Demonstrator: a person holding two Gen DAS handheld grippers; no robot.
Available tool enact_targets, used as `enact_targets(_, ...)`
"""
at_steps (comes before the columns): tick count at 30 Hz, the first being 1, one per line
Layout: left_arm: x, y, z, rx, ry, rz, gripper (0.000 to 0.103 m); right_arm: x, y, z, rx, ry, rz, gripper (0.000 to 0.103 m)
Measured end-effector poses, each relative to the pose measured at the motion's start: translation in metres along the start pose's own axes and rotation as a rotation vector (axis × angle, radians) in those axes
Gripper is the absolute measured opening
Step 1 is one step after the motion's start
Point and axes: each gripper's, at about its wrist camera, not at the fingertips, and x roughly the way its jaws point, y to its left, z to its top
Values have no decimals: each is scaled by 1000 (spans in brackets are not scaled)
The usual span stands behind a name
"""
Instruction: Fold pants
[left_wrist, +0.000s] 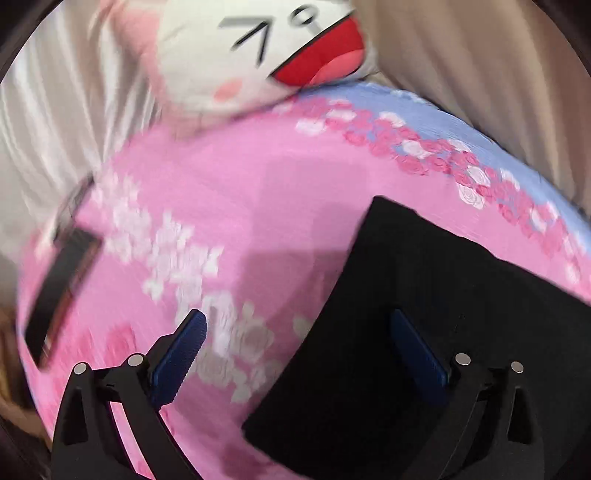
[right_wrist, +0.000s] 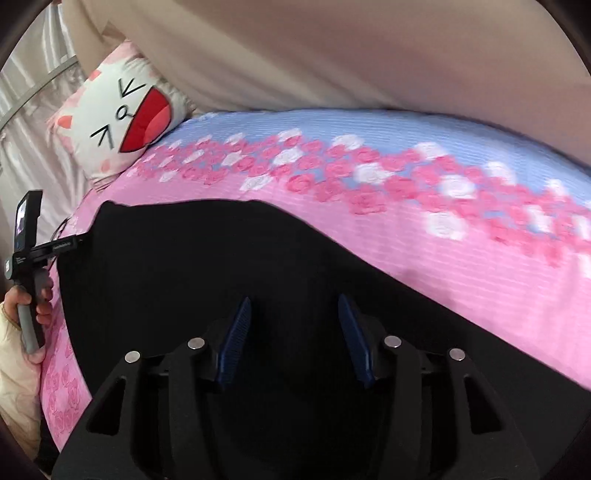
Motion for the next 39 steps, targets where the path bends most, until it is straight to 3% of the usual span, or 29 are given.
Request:
enact_targets(1, -7, 5, -1, -25, 0, 10, 93, -11, 0, -1, -14, -14, 11, 51)
enact_targets(3, -25, 2, -5, -26, -38, 21, 93, -24, -8, 2, -24, -22, 14, 55)
enact_targets(5, -40, -7, -13, 6, -58, -3, 95, -25, -27, 20, 29, -31, 71, 56)
enact_targets(7, -47, -24, -27, 67, -48, -7, 95, -1, -44, 45, 95, 12, 133, 56)
enact_targets(10, -33, -40, -57, 152, 36, 68, 98, 56, -47, 81, 126, 145, 232, 57)
enact_targets(11, -29, -35, -65, 139, 36, 56, 98, 74, -44, 86, 130, 195, 271, 57)
enact_targets(15, -28, -11, -75, 74, 55, -28, 98, 113, -1, 79, 18, 326, 368, 57)
enact_targets(18, -28, -7, -79, 81, 68, -56, 98, 98, 24, 69, -112, 292, 348, 57)
enact_targets(22, -26, -10, -79, 96, 67, -56, 98, 82, 25, 64, -168, 297, 465, 57)
enact_targets(25, -25, -11, -79, 99, 68, -63, 98, 89, 20, 65, -198, 418, 599, 59)
enact_targets(27, -25, -9, -78, 102, 62, -66, 98, 94, 14, 66, -206, 451, 651, 62)
enact_targets(29, -25, -9, -78, 101, 58, -64, 98, 107, 14, 70, -160, 479, 699, 75)
enact_targets(32, -24, -10, -77, 93, 59, -59, 98, 128, 19, 90, -78, 451, 747, 84)
enact_targets(36, -24, -11, -77, 87, 57, -54, 98, 161, -8, 112, 160, 411, 776, 83)
enact_targets(39, -25, -11, -78, 85, 52, -51, 98, 151, -23, 110, 212, 332, 796, 77)
